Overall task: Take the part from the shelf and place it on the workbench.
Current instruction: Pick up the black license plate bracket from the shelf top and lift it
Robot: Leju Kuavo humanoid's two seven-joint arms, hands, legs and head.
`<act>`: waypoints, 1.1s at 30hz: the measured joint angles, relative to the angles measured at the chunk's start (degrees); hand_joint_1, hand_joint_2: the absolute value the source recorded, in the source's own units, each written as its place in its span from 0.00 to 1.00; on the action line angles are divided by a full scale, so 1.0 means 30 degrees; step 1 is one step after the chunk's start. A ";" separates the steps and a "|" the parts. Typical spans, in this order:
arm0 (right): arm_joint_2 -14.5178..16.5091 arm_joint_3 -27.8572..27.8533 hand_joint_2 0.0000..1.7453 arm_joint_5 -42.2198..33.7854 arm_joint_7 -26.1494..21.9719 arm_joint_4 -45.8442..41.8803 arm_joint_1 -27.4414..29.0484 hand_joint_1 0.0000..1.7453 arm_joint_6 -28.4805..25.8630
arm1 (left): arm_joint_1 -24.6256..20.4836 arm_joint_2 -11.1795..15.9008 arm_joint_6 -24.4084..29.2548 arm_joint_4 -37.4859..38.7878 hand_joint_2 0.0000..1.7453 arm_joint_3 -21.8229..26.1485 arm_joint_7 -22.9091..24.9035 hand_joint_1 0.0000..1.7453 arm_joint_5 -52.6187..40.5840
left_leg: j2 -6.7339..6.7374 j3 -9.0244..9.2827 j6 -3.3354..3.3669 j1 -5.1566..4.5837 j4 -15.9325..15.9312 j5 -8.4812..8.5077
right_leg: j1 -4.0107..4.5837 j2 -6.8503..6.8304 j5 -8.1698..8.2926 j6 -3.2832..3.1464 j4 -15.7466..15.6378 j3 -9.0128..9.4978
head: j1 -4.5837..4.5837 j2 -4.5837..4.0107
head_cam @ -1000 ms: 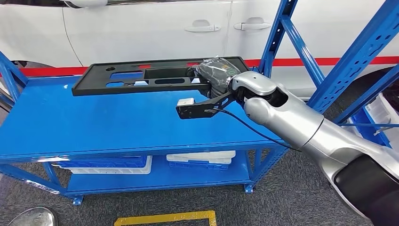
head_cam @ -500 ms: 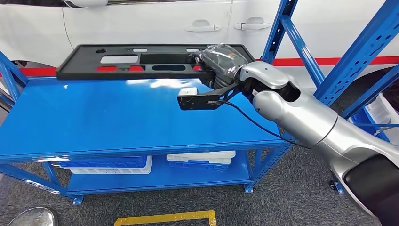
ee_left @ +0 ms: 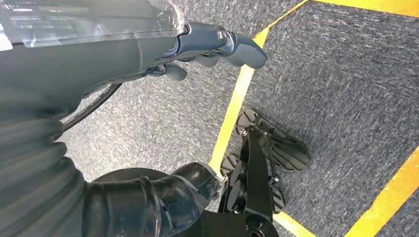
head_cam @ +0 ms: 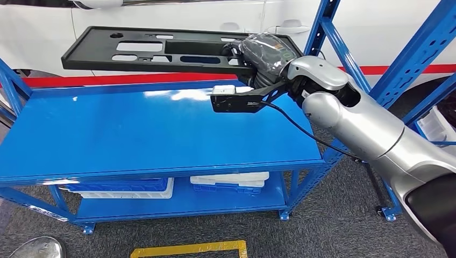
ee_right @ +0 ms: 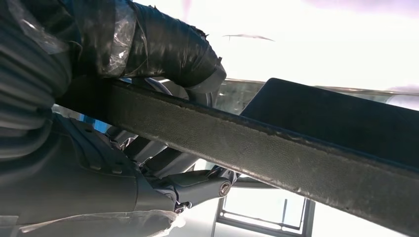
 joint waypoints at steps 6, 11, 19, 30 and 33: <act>-0.0123 -0.0258 1.00 -0.0361 -0.0276 -0.0202 0.0069 1.00 -0.0131 | 0.0002 0.0000 0.0045 0.0000 1.00 0.0022 0.0049 0.00 -0.0029 | -0.0001 -0.0003 0.0000 0.0000 0.0001 -0.0001 | 0.0001 -0.0002 -0.0001 0.0001 -0.0001 -0.0001 | 0.0000 0.0000; -0.0155 -0.0430 1.00 -0.0321 -0.0293 -0.0495 0.0252 1.00 -0.0444 | -0.0006 0.0000 0.0086 0.0000 1.00 0.0022 0.0051 0.00 -0.0136 | 0.0000 -0.0004 0.0001 0.0000 0.0001 -0.0001 | 0.0001 -0.0001 0.0000 0.0001 -0.0004 -0.0001 | 0.0000 -0.0002; -0.0155 -0.0506 1.00 0.0660 0.0098 -0.0980 0.0590 1.00 -0.1264 | -0.0005 0.0000 0.0089 0.0000 1.00 0.0022 -0.0022 0.00 -0.0186 | -0.0006 -0.0123 0.0175 -0.0109 0.0183 -0.0028 | -0.0136 -0.0014 0.0105 0.0188 -0.0074 -0.0008 | -0.0005 0.0000; -0.0269 -0.0781 1.00 0.0572 -0.0044 -0.1118 0.0971 1.00 -0.1102 | 0.0001 -0.0038 0.0098 0.0000 1.00 0.0022 -0.0073 0.00 -0.0346 | 0.0072 0.0064 0.0596 0.0053 -0.0207 0.0259 | -0.0079 -0.0040 -0.1262 0.0364 0.3653 -0.1558 | 0.0015 0.0000; -0.0264 -0.0874 1.00 0.0452 -0.0085 -0.1122 0.0955 1.00 -0.1044 | -0.0004 -0.0060 0.0155 0.0000 1.00 0.0022 -0.0049 0.00 -0.0386 | 0.0026 -0.0041 0.0397 0.0008 0.0067 0.0086 | 0.0046 -0.0049 -0.0116 0.0113 0.0463 -0.0016 | 0.0004 -0.0002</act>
